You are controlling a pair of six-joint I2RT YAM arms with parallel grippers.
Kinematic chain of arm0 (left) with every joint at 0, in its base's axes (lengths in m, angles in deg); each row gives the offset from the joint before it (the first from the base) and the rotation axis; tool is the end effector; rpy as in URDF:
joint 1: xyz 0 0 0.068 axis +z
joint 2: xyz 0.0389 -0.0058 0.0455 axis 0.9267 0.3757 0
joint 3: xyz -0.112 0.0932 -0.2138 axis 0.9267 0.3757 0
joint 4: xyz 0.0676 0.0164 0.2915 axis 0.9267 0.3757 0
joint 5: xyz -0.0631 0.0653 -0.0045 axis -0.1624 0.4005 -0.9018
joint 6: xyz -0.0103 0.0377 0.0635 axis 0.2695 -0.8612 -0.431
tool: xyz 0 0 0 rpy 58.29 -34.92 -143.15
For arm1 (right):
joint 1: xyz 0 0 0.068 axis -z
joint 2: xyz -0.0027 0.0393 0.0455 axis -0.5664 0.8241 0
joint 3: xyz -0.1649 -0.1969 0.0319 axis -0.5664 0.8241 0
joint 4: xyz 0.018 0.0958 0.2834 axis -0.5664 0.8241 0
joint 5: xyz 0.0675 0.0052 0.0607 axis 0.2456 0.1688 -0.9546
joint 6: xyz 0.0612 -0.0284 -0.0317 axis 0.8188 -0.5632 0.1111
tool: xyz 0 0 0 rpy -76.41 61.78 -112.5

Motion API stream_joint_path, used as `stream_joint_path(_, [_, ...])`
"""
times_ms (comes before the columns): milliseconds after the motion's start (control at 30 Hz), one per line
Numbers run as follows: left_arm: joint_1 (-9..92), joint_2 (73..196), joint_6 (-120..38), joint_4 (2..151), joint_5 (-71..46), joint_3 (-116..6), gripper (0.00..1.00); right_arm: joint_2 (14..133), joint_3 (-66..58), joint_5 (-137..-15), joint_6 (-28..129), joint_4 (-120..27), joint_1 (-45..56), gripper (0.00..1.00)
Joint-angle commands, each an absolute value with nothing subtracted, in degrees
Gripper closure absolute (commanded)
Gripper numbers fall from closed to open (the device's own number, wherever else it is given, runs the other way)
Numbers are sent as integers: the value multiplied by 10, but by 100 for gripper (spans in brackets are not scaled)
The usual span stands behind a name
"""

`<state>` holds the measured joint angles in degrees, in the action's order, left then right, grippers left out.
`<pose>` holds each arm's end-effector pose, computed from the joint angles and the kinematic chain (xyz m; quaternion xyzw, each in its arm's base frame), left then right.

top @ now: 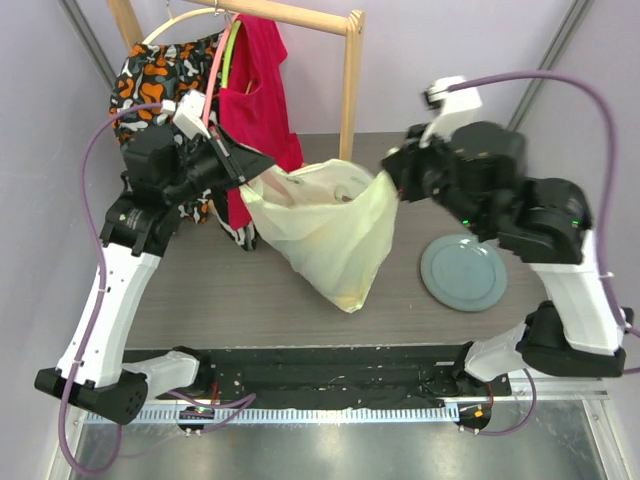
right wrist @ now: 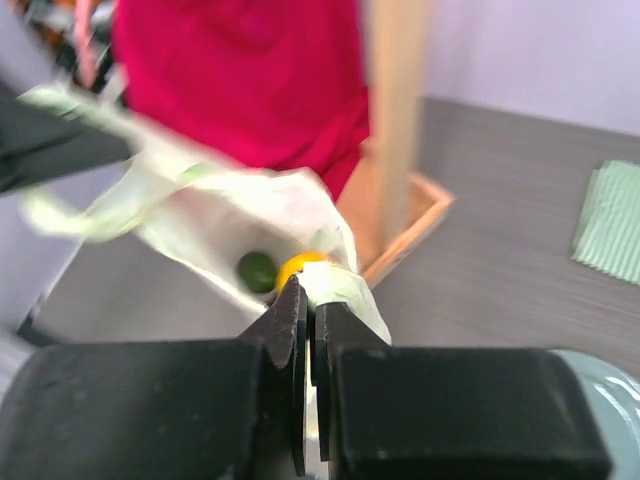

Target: Place the fruits into the plastic bag

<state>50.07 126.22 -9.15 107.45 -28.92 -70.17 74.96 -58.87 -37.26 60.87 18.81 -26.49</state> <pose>0.2776 -0.1170 0.4770 -0.0298 0.7557 -0.4633 0.4620 0.1510 0.2059 0.5753 -0.1444 0.7802 0.1924 0.5775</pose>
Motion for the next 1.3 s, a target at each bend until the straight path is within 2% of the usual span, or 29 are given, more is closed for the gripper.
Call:
stream_joint_path(0, [504, 1263, -69, 1104, -349, -750, 100, 735, -571, -361, 574, 141, -209, 99])
stream_joint_path(267, [504, 1271, -44, 1120, -368, -754, 100, 733, -541, -386, 560, 89, -115, 99])
stream_joint_path(433, [504, 1269, -19, 1110, -381, -748, 100, 738, -531, -403, 574, 72, -99, 99])
stream_joint_path(800, [504, 1253, -74, 1109, -327, -630, 100, 721, -385, -441, 591, 36, -42, 99])
stream_joint_path(900, [504, 1250, -93, 1118, -315, -629, 100, 716, -365, -454, 596, 28, -33, 97])
stream_joint_path(967, [504, 1247, -105, 1119, -310, -627, 98, 712, -362, -459, 596, 23, -31, 92])
stream_joint_path(1000, [504, 1242, -110, 1118, -308, -625, 87, 711, -362, -459, 595, 21, -29, 89])
stream_joint_path(1067, [504, 1238, -122, 1113, -297, -621, 66, 710, -360, -461, 592, 14, -30, 77])
stream_joint_path(1100, [504, 1234, -126, 1112, -292, -620, 50, 706, -359, -461, 586, 11, -30, 72])
stream_joint_path(1133, [504, 1232, -129, 1110, -288, -618, 41, 704, -357, -462, 580, 6, -30, 65])
stream_joint_path(1167, [504, 1229, -137, 1109, -281, -618, 33, 701, -350, -462, 577, -1, -30, 57])
stream_joint_path(1200, [504, 1228, -140, 1107, -277, -618, 17, 693, -346, -462, 572, -5, -29, 46])
stream_joint_path(1233, [504, 1222, -143, 1104, -272, -618, 5, 690, -342, -464, 565, -8, -30, 30])
stream_joint_path(1267, [504, 1218, -149, 1100, -259, -616, 0, 685, -333, -466, 563, -15, -30, 24])
